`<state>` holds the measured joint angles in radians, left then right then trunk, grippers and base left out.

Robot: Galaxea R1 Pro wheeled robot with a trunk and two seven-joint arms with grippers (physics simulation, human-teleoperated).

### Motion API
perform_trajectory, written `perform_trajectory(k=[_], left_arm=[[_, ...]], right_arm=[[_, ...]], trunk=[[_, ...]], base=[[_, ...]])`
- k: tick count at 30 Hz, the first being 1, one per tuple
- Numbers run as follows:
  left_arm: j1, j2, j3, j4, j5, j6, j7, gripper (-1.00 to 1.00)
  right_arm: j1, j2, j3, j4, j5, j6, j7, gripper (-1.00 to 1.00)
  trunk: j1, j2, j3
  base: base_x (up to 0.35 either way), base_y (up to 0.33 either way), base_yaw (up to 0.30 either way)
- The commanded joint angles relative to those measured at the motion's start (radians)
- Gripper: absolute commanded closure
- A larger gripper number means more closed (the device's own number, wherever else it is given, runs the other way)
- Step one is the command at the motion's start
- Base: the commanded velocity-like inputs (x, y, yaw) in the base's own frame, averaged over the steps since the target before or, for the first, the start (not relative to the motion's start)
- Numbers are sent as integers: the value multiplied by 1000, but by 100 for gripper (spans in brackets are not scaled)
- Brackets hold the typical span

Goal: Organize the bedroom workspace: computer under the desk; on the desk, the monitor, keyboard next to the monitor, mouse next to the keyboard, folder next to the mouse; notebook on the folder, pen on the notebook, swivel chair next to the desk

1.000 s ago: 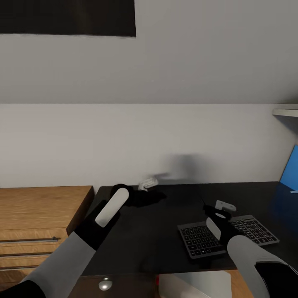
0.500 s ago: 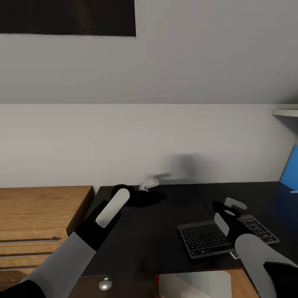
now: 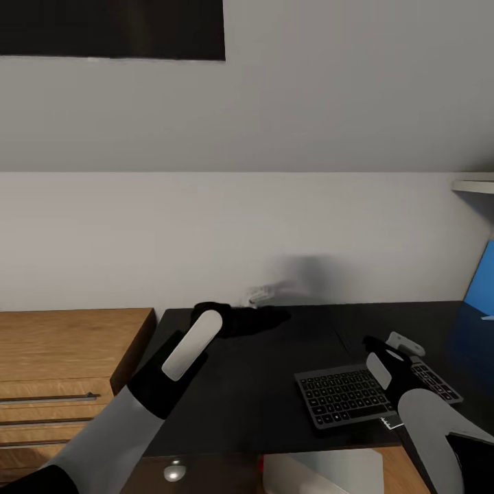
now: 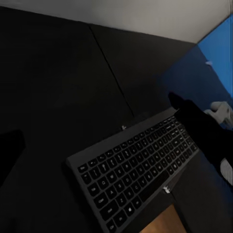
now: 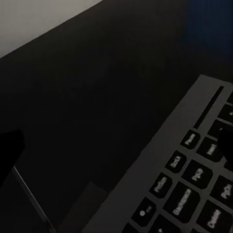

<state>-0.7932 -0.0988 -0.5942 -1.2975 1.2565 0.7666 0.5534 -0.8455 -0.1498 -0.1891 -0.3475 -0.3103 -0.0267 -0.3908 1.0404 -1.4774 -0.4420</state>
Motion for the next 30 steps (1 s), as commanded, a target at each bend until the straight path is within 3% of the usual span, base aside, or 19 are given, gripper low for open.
perform_trajectory(k=[1,30], left_arm=[[-1,0,-1,-6,10,-1,11,-100],[-1,3,-1,-23,-8,-3,16,-100]], right_arm=[[0,0,1,0,-10,-4,-2,-100],[2,1,1,6,-6,-9,0,-100]], trunk=[[0,-1,-1],[0,-1,2]], base=[[0,0,0],[0,0,-48]])
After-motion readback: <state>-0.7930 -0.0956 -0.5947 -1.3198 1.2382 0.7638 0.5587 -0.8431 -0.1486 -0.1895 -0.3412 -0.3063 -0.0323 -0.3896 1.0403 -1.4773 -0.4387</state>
